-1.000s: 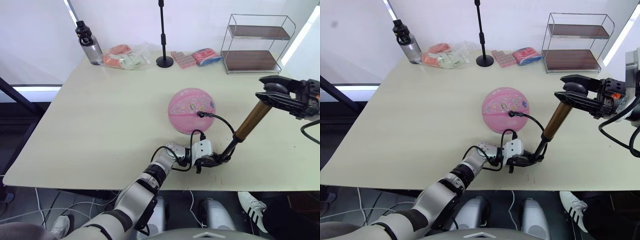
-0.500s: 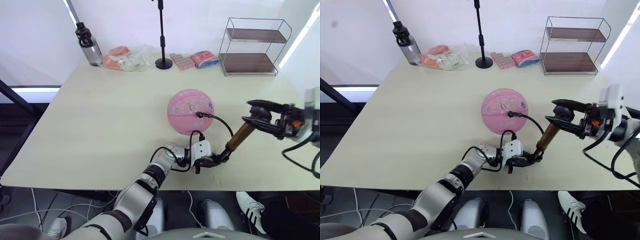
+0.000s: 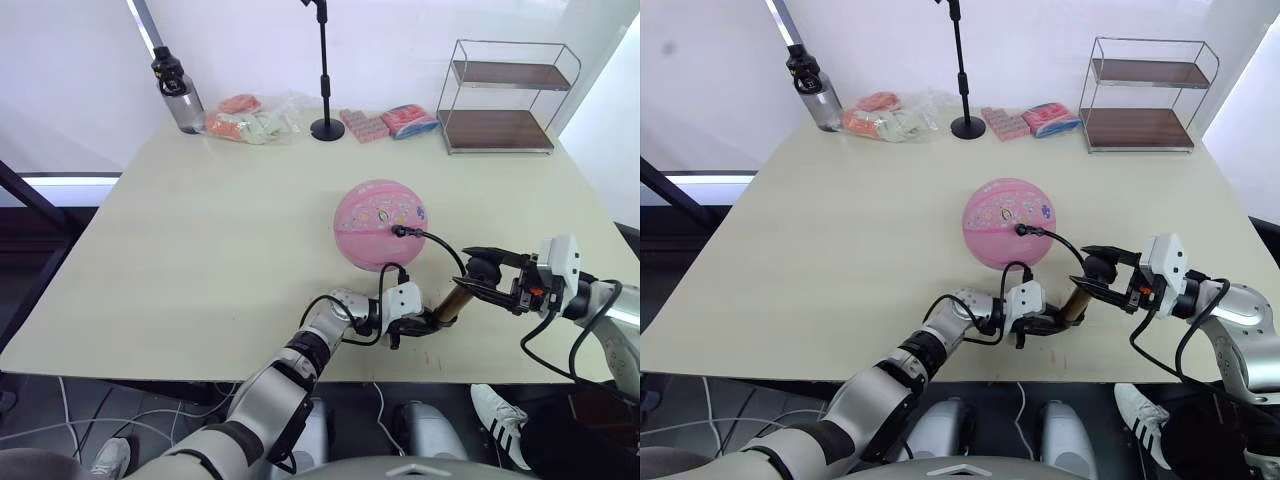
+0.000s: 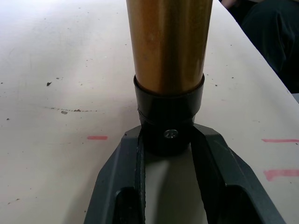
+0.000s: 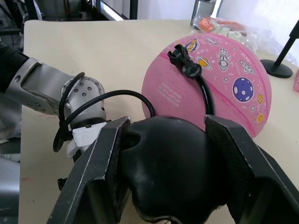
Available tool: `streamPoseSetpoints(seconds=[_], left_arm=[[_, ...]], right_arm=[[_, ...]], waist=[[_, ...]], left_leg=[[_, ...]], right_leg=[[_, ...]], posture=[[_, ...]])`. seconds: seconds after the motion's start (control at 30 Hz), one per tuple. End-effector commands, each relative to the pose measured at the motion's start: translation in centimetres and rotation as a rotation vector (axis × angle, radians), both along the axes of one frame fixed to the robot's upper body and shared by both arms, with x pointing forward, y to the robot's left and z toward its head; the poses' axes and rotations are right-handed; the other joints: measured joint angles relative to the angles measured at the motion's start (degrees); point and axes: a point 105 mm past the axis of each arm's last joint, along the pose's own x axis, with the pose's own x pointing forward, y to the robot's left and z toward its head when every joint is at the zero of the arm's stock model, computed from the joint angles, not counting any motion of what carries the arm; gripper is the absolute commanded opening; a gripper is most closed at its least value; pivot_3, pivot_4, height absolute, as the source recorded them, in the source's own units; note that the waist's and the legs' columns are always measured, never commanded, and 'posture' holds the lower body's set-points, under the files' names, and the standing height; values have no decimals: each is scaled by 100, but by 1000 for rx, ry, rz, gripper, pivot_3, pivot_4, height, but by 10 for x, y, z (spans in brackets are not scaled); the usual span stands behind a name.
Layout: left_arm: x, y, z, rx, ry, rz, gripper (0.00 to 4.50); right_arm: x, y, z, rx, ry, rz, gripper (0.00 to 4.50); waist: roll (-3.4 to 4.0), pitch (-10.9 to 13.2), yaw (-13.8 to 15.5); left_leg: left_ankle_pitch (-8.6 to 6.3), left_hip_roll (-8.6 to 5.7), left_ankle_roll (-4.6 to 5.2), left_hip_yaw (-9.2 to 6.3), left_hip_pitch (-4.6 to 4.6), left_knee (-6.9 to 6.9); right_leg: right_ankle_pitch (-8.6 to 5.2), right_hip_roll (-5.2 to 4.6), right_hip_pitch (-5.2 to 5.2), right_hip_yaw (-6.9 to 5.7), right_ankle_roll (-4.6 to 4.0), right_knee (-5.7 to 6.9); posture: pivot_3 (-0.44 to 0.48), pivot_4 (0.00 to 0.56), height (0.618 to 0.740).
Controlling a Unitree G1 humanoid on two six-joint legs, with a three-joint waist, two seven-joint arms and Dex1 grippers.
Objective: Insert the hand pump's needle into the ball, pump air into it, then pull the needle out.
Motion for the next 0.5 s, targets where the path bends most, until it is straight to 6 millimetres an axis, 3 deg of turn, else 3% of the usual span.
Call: streamPoseSetpoints(seconds=[0.03,0.3,0.4,0.5], left_arm=[[-12,22,-34,120,107,30,1000],[-12,24,-34,125,110,27,1000],[-12,24,-34,127,111,24,1000],[-12,24,-34,127,111,22,1000]], right_arm=[[-5,-1,-23,1,128,-5,2045],[6,-19,47,83,-3,-3,2045],[7,-22,86,143,-47,16,2045],[5,-24,112,158,-64,37,2045]], waist=[[0,0,0],[38,37,11],[69,76,9],[77,97,12]], left_leg=[[0,1,0,-1,0,0],[0,-4,0,-8,-17,0],[0,-7,0,-9,-22,0],[0,-11,0,-6,-24,1]], right_leg=[[0,0,0,-1,0,0],[0,-12,-3,-9,-2,0],[0,-13,-4,-10,-2,-2],[1,-19,-5,-10,-1,-2]], posture=[[0,150,740],[0,150,740],[0,150,740],[0,150,740]])
